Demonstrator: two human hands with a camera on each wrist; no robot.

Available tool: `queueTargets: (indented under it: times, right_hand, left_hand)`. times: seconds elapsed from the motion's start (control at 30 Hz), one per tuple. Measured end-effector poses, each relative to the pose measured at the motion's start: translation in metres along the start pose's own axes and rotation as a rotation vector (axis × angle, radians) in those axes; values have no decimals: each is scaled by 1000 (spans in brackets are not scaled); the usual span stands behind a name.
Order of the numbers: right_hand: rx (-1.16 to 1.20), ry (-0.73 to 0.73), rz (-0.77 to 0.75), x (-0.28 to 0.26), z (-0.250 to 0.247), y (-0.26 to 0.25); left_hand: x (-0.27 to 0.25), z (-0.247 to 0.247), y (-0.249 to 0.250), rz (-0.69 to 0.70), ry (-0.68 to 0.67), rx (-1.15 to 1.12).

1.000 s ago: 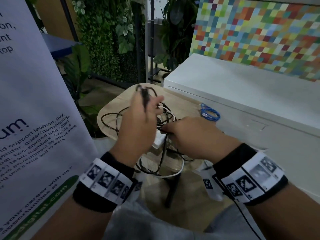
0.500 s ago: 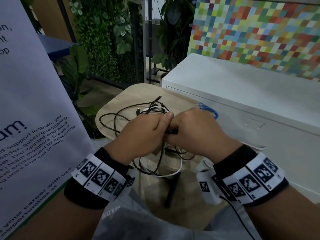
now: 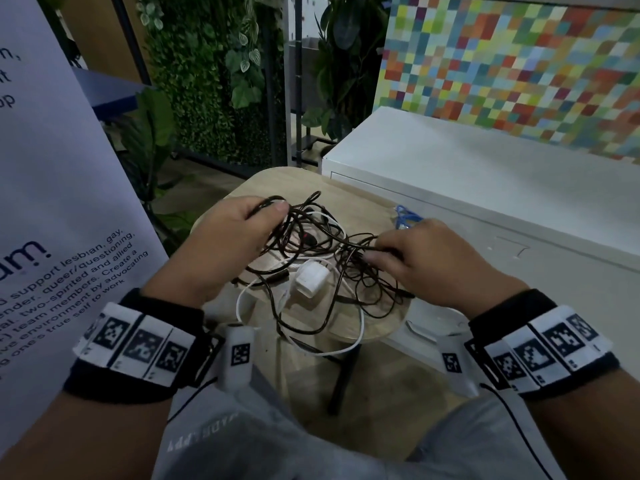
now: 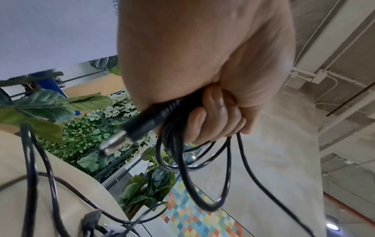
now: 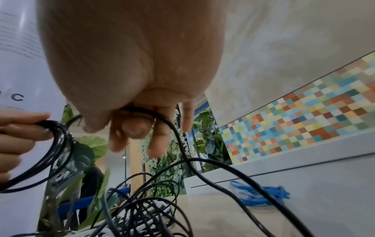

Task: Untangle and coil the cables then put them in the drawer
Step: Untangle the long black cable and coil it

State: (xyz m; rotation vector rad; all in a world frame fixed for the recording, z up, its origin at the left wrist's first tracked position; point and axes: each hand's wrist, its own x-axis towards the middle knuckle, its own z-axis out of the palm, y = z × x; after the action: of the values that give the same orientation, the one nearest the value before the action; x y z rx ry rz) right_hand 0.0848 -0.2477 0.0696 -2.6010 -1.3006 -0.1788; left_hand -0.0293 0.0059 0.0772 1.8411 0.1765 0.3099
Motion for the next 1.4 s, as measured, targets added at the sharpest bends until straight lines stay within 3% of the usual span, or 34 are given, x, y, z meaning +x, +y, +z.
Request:
queueTargets:
  times: [0.07,0.17,0.27,0.37,0.47,0.57,0.7,0.77,0.83,0.9,1.0,1.13,1.4]
  right_hand:
    - [199,113,28,-2,-2,5]
    - [518,122,104,2,-8,9]
    - [716,86,106,8,-15,13]
    - [860,157,130,16,-18,13]
    - [807,227,194,26,-12,7]
    - [598,228,218,35,2,2]
    - [170,119,167,34,11,-26]
    - [-8,70,108,32,12,-45]
    - [-153,24,47,33,16,-63]
    - [-243,-2,-16,32,17,-79]
    - [-194,-95,-76,29,10,-94]
    - [-120,13,-46,29,-2,-88]
    - [206,80,90,27,-13,-76]
  left_hand:
    - [0,-7,-2,-24,4,46]
    - [-2,-17,-5,-69,-102,77]
    - [-4,-28,-11,-88,-149,-43]
    - [-6,-36,-16,-120,-197,-258]
    - [-9,-37,-19,-160,-222,-442]
    - [-12,-28,-15,-140,-189,-614]
    - [-10,-7,-1,-104,71,-724]
    - [-7,7,6,-78,246,-646]
    - [-7,22,13,-31,324,-474]
    - [-8,37,14,32,296,-316]
    - [-11,52,8,106,217,-84]
    - [-17,52,3,263,185,315]
    - [-10,49,6,323,55,463]
